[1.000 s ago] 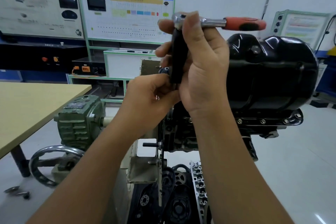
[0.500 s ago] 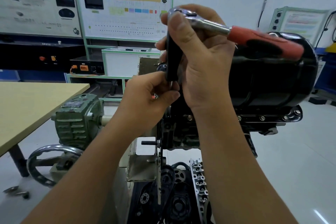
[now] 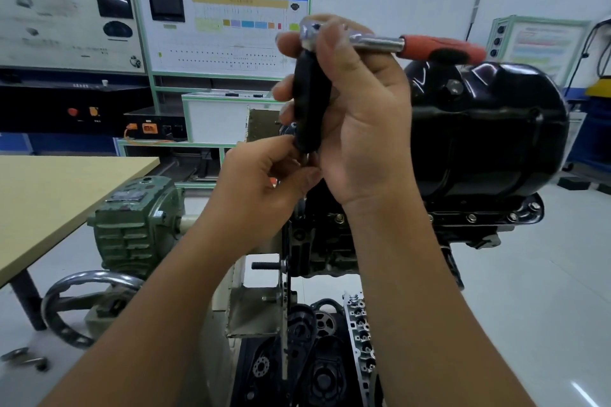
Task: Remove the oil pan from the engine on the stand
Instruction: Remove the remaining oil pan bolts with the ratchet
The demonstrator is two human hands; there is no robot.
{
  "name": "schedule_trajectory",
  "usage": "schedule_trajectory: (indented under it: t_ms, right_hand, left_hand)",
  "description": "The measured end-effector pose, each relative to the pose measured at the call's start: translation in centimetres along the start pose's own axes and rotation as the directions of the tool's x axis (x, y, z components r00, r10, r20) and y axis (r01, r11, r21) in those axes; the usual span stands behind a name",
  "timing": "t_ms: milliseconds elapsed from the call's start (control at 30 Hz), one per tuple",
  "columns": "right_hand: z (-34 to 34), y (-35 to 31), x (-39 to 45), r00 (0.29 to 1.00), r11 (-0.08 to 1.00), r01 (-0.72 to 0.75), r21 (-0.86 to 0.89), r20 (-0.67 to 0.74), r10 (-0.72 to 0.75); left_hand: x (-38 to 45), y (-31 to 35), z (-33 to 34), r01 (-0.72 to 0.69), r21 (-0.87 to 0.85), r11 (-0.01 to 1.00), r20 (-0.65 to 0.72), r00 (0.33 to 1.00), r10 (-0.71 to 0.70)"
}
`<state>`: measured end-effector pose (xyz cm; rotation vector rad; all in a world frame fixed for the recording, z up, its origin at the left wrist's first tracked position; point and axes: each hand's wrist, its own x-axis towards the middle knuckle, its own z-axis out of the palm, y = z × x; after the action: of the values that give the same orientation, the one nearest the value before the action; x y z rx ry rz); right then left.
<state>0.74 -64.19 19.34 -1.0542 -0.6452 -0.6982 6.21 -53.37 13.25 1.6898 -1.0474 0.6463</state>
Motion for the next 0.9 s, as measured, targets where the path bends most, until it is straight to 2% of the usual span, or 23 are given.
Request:
schedule_trajectory:
  t_ms: [133,200,300,367,433,500,533,567,667,733,767,833,900]
  right_hand:
    - [0.27,0.57,-0.05,0.974,0.955,0.212,-0.206,-0.042,-0.225]
    - [0.21,0.7,-0.09,0.981,0.97,0.177,-0.17,-0.046,-0.187]
    - [0.26,0.26,-0.06,1.0,0.999,0.002,0.035,-0.004,-0.002]
    - [0.18,0.2,-0.05,1.0,0.998,-0.011,0.056,0.001,0.011]
    - [0.32,0.27,-0.02,0.994,0.994,0.106,-0.041,-0.013,-0.106]
    - [0.18,0.57,0.15,0.967,0.947,0.248,-0.203,-0.006,-0.254]
    - [0.12,0.69,0.18,0.958,0.931,0.283,-0.229,0.018,-0.286]
    - [0.01,0.69,0.17,0.963,0.942,0.27,-0.202,0.041,-0.267]
    - [-0.2,0.1,0.05,0.994,0.998,0.057,0.027,0.091,-0.059]
    - [-0.45,-0.02,-0.02,0.995,0.998,-0.011,0.061,0.097,0.005]
    - [-0.39,-0.05,-0.01,0.995,0.999,0.016,0.034,0.102,-0.02]
    - [-0.06,0.26,0.15,0.981,0.974,0.182,-0.138,0.098,-0.169]
    - [0.19,0.87,0.22,0.942,0.885,0.336,-0.323,0.103,-0.32]
  left_hand:
    - [-0.13,-0.24,0.45,0.013,0.052,0.999,-0.09,0.996,-0.008]
    - [-0.17,-0.21,0.65,0.004,0.055,0.998,-0.094,0.996,0.001]
    - [-0.05,-0.2,0.25,-0.001,-0.008,1.0,-0.002,1.0,0.001]
    - [0.0,-0.33,-0.01,-0.015,-0.024,1.0,0.058,0.998,0.016]
    - [-0.03,-0.55,0.01,-0.004,-0.049,0.999,0.05,0.999,0.007]
    - [-0.11,-0.47,0.38,0.011,-0.073,0.997,0.004,1.0,-0.011]
    - [-0.16,-0.4,0.56,0.009,-0.073,0.997,-0.016,1.0,-0.01]
    - [-0.16,-0.36,0.64,0.0,-0.063,0.998,-0.032,0.999,-0.002]
    - [-0.1,-0.41,0.16,-0.027,-0.041,0.999,-0.018,0.999,0.026]
    - [-0.11,-0.44,-0.26,-0.053,-0.047,0.997,0.034,0.998,0.055]
    - [-0.17,-0.46,-0.29,-0.053,-0.054,0.997,0.044,0.998,0.055]
    - [-0.21,-0.48,-0.05,-0.027,-0.083,0.996,0.007,1.0,0.027]
    - [-0.12,-0.48,0.27,-0.021,-0.068,0.997,-0.051,0.999,0.018]
